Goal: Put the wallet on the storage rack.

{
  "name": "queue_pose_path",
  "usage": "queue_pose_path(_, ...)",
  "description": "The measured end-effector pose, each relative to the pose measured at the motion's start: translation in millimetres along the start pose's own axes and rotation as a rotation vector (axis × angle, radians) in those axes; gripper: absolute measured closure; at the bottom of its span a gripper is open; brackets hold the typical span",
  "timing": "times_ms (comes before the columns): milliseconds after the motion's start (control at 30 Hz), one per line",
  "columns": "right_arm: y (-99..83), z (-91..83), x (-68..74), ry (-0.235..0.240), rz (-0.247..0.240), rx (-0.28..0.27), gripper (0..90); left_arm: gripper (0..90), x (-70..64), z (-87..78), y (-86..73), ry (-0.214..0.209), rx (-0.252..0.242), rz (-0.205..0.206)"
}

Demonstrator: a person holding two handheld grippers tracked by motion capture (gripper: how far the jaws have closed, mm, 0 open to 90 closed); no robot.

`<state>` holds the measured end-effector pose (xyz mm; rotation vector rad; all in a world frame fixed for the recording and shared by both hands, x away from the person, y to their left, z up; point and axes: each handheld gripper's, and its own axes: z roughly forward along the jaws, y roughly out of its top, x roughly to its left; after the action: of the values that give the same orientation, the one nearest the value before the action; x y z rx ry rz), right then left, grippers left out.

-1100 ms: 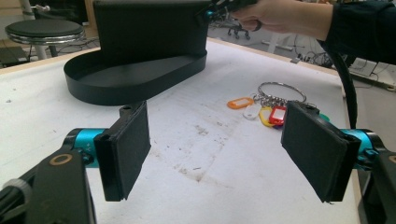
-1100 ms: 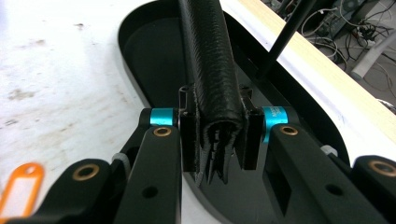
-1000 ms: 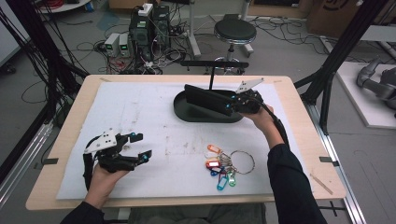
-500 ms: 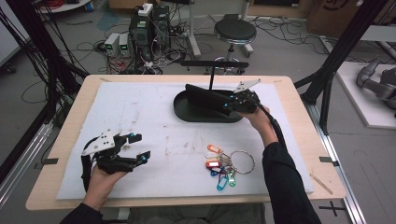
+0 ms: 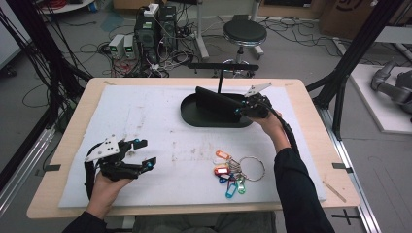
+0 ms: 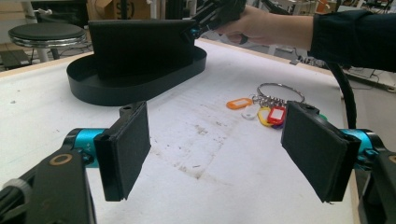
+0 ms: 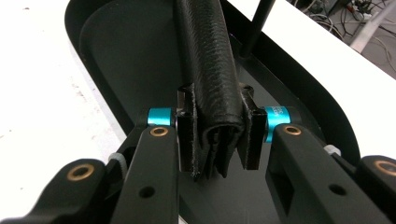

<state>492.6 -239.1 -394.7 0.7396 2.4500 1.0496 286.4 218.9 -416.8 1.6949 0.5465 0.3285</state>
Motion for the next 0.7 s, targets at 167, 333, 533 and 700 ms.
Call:
queue_pose_path(167, -1.0, 1.1, -0.1, -0.008, 0.009, 0.013, 72.4, 23.8, -0.1, -0.4, 0.1, 0.000, 0.000, 0.000)
queue_pose_path(333, -1.4, 1.6, -0.3, -0.020, 0.024, 0.023, 68.4, 23.8, 0.2, -0.2, -0.1, 0.000, 0.001, -0.002)
queue_pose_path(533, 0.7, -0.3, 3.3, -0.062, 0.033, 0.048, 56.4, 23.8, 1.4, -0.1, -0.9, 0.003, 0.006, -0.005)
queue_pose_path(700, 2.5, -9.8, 4.5, -0.082, 0.040, 0.045, 48.6, 23.8, 2.5, 0.1, -1.2, 0.007, 0.008, -0.005)
